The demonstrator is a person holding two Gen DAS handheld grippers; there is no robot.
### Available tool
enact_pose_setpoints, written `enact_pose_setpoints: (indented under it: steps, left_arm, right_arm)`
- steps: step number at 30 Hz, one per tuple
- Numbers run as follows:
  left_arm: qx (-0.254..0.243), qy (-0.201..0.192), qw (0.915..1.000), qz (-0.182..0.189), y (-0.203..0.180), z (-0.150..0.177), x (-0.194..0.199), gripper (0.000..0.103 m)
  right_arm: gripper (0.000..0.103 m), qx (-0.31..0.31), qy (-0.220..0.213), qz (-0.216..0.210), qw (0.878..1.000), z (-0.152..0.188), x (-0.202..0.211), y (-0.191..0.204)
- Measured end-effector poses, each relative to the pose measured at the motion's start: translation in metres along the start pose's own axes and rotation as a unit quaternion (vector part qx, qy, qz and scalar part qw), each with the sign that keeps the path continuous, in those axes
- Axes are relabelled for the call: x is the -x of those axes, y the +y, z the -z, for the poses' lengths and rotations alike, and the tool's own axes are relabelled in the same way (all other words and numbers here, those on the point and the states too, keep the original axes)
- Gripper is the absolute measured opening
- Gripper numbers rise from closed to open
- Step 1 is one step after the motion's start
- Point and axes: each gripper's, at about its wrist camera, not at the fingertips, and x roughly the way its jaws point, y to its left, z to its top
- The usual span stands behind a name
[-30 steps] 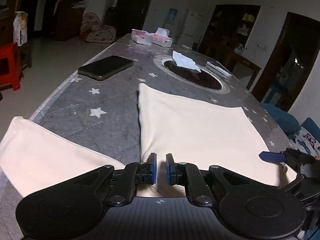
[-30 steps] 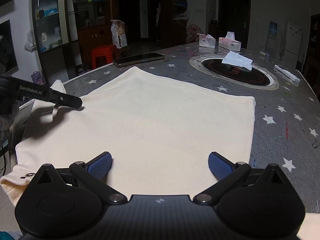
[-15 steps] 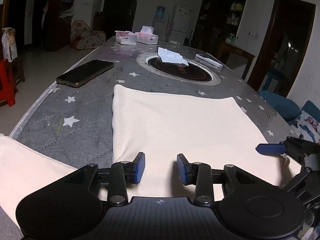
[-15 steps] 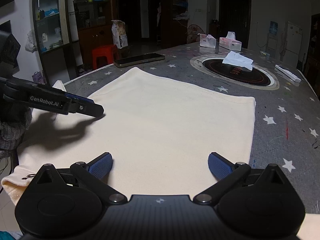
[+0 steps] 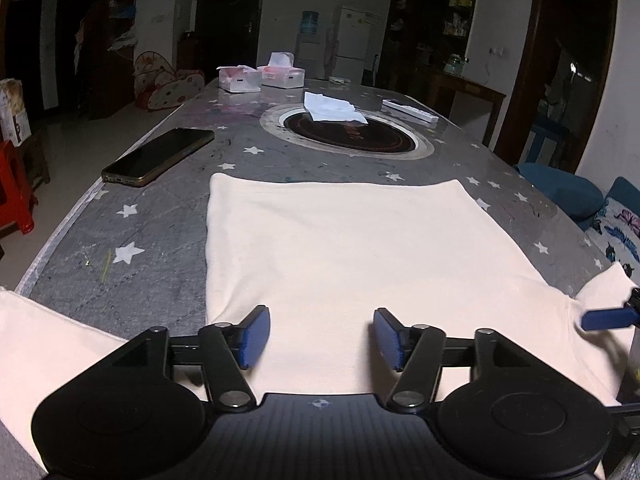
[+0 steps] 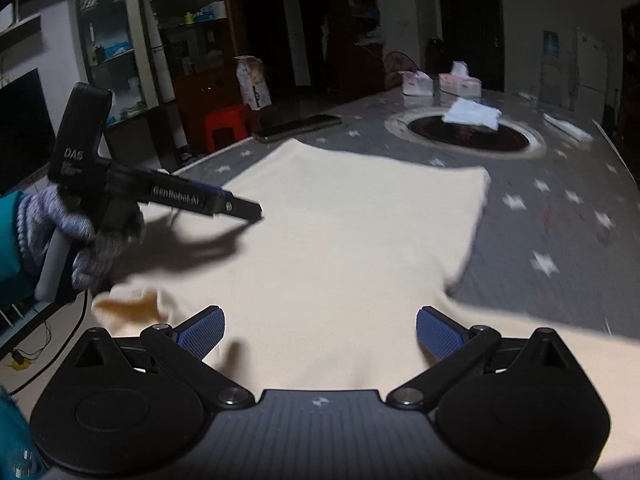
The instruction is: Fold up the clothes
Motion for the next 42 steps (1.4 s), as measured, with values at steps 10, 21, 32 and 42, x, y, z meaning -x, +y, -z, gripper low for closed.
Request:
enact_pose_setpoints:
  steps: [10,21,32,42]
  left_arm:
    - [-0.024,0.003,0.9996,-0.012,-0.01,0.001,0.0,0.076]
    - [-0.051,-0.019,0.9985,0.006,-0.023,0.013,0.035,0.076]
    - [-0.093,-0.025,0.9945,0.042,-0.039,0.032,0.06,0.076]
    - [-0.134,-0.011,0.9893,0.057,-0.045,0.055,0.068,0.076]
  right_arm:
    - [0.103,-0.051,-0.001,0.064,0.997,0.025,0.045,-0.037]
    - [0.103,-0.141,-0.013,0.173,0.975,0.033,0.064,-0.111]
    - [0.103,-0.112,0.003,0.236,0.965,0.024,0.038,-0.134]
    - [0.103,-0.08,-0.009,0.218,0.973,0.011,0.05,-0.096]
